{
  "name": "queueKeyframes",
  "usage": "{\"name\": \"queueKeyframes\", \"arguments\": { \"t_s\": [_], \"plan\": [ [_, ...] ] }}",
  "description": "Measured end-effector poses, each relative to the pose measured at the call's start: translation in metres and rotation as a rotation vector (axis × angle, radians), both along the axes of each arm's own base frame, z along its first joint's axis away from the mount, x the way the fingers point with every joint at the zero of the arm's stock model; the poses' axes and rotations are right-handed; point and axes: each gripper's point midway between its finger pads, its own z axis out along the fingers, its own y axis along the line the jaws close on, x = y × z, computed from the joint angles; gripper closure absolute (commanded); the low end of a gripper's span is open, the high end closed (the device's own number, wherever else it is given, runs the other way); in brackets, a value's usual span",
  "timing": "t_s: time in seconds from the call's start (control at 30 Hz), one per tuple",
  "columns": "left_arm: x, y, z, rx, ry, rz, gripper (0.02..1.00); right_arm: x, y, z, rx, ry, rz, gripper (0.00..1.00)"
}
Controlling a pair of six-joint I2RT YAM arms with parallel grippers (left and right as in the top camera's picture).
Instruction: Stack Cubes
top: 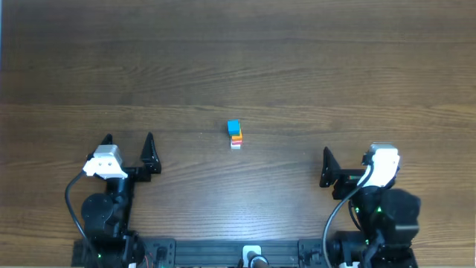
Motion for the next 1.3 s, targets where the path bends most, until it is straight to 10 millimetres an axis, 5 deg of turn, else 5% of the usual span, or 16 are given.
{"name": "queueKeyframes", "arguments": {
  "t_s": [0.3,0.63,0.77,1.3],
  "plan": [
    [0.000,0.000,0.000,0.000,0.000,0.000,0.018,0.009,0.005,0.005,-0.043,-0.201,0.043,0.009],
    [0.000,0.000,0.000,0.000,0.000,0.000,0.018,0.034,0.007,-0.020,-0.062,-0.319,0.056,0.007],
    [0.000,0.000,0.000,0.000,0.000,0.000,0.018,0.038,0.007,-0.044,-0.059,-0.287,0.059,0.007],
    [0.000,0.000,0.000,0.000,0.000,0.000,0.018,0.038,0.007,-0.042,-0.060,-0.294,0.059,0.007]
  ]
}}
